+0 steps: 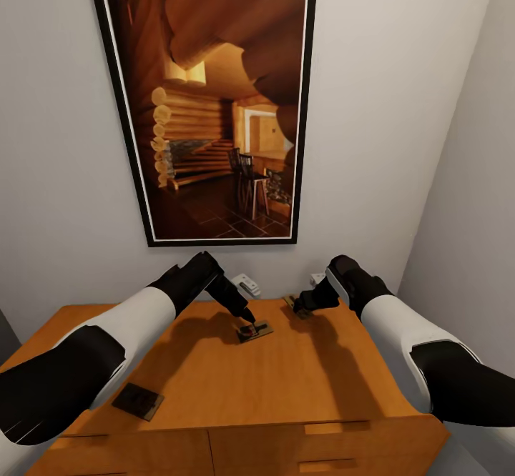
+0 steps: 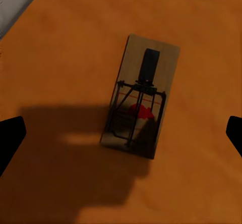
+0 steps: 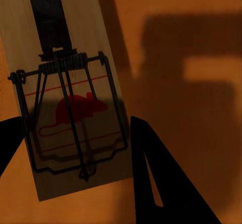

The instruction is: Take the four mousetraps from the cabinet in the bathroom and place them on the bathroom floor. Make sure all four end up on the same floor surface, and ensure that at least two of them are either under or directly next to the same bathroom sink.

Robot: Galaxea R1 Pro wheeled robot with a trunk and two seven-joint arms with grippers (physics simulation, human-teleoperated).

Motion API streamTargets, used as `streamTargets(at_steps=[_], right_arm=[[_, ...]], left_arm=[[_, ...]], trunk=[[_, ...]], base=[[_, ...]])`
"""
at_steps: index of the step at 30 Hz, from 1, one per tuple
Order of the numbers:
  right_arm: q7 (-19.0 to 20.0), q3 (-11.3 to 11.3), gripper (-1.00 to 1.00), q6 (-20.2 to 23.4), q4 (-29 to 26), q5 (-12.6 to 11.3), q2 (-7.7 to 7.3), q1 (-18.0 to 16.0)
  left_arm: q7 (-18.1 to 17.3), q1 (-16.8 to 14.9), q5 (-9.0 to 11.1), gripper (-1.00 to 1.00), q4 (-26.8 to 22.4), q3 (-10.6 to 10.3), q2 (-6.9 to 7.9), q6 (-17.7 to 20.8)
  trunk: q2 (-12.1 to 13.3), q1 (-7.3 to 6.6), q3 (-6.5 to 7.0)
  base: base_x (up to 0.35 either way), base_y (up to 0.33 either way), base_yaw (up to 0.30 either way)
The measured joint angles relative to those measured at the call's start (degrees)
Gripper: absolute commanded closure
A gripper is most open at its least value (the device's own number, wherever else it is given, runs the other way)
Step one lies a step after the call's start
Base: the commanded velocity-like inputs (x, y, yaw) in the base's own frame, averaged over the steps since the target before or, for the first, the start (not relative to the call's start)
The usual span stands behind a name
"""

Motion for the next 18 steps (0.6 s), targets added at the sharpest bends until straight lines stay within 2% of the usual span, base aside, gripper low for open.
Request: streamTargets(at_steps=[8, 18], right_arm=[[0.01, 0.01, 1.0, -0.06, 0.0, -0.05, 0.0, 0.0], [0.07, 0.0, 1.0, -0.06, 0.01, -0.07, 0.0, 0.0]], left_arm=[[-0.22, 0.0, 0.02, -1.0, 0.01, 0.0, -0.05, 0.1], [-0.21, 0.0, -0.04, -1.0, 0.08, -0.25, -0.01, -0.44]], trunk=[[-0.01, -0.01, 0.0], [0.0, 0.0, 0.0]], base=[[0.131, 0.121, 0.0], [0.026, 0.025, 0.0]])
